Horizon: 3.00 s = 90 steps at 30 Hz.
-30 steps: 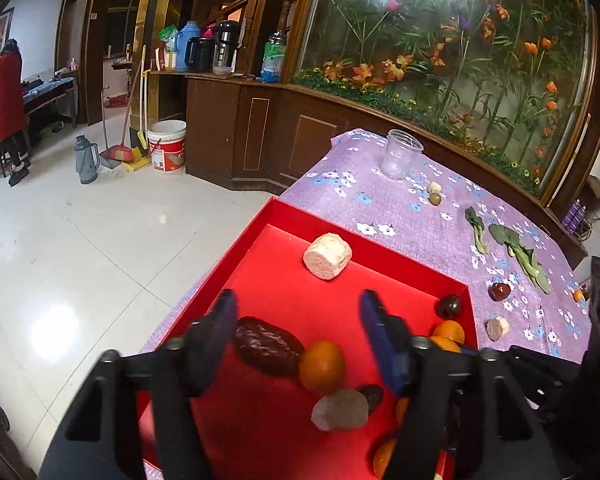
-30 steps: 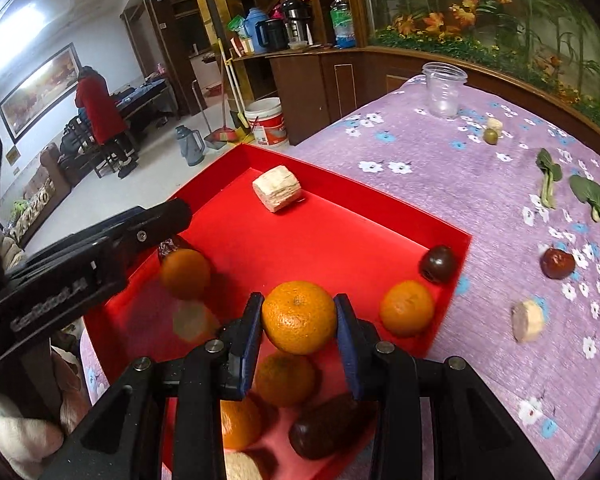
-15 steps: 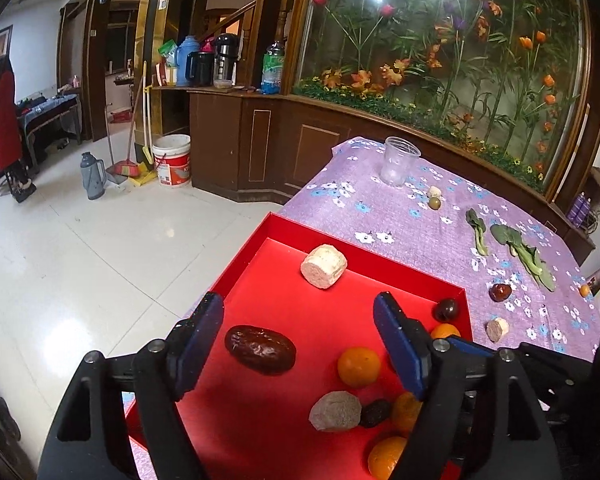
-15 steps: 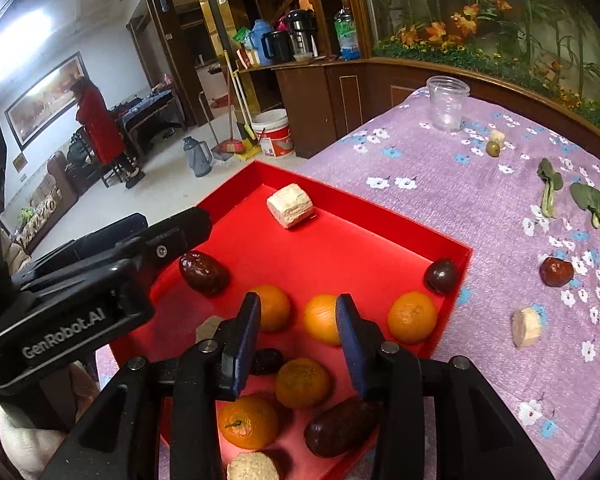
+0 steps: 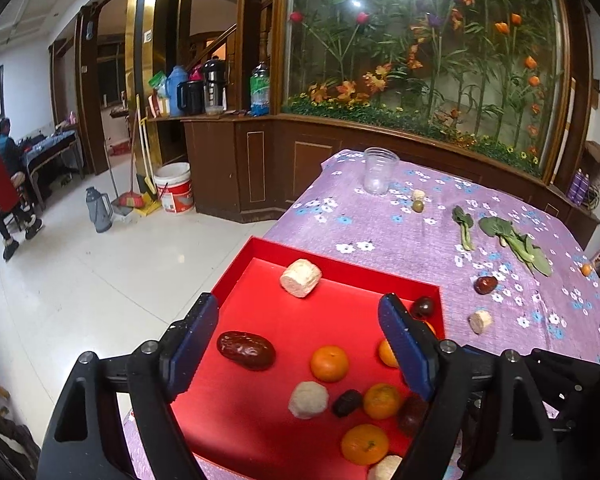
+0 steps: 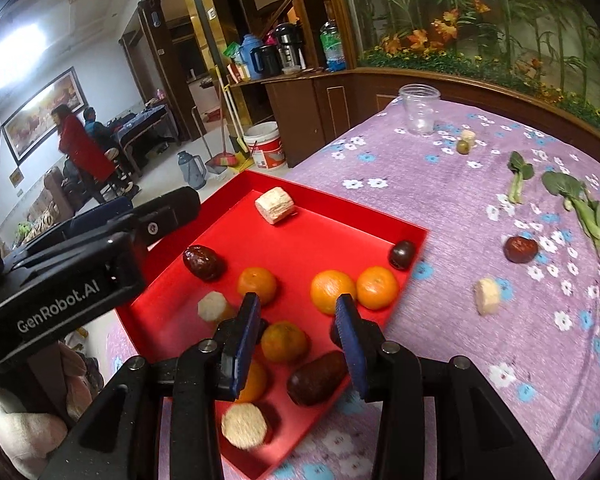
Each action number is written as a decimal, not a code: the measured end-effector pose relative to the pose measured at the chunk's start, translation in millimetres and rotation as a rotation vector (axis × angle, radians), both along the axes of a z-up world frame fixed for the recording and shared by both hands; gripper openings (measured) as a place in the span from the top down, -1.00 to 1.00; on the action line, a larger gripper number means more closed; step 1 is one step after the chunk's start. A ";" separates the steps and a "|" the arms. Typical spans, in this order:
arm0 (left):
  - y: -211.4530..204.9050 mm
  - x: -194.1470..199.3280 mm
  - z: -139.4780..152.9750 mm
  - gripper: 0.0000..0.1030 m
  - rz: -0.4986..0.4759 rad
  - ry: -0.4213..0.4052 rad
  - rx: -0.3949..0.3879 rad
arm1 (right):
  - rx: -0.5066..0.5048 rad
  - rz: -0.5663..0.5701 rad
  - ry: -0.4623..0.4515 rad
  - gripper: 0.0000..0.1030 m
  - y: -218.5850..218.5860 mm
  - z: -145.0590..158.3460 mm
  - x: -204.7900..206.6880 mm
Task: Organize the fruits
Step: 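Carry both oranges over the red tray and open both grippers, then move both open grippers back to the table and grasp a red date with the right gripper, then grasp a rice cake piece with the left gripper while the right holds the date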
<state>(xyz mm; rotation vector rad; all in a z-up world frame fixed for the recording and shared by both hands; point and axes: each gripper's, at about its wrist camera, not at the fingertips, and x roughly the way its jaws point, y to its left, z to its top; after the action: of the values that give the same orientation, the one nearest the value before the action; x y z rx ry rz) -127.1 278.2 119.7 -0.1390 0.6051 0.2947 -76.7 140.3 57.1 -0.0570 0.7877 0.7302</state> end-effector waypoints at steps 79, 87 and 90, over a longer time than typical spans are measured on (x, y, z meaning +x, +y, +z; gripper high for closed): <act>-158.9 129.3 -73.2 0.56 -0.396 0.290 -0.144 | -0.002 -0.267 0.111 0.51 -176.3 -40.3 105.9; -143.5 100.7 -57.3 0.56 -0.390 0.228 -0.199 | 0.009 -0.281 0.106 0.51 -177.2 -33.3 83.2; -136.2 88.4 -50.4 0.56 -0.382 0.199 -0.209 | 0.023 -0.274 0.103 0.51 -174.6 -28.1 74.4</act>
<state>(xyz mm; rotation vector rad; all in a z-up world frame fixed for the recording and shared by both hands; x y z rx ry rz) -38.8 142.1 69.3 -0.1929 0.8442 -0.1281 -2.3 -34.2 29.0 0.1089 0.8654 0.4851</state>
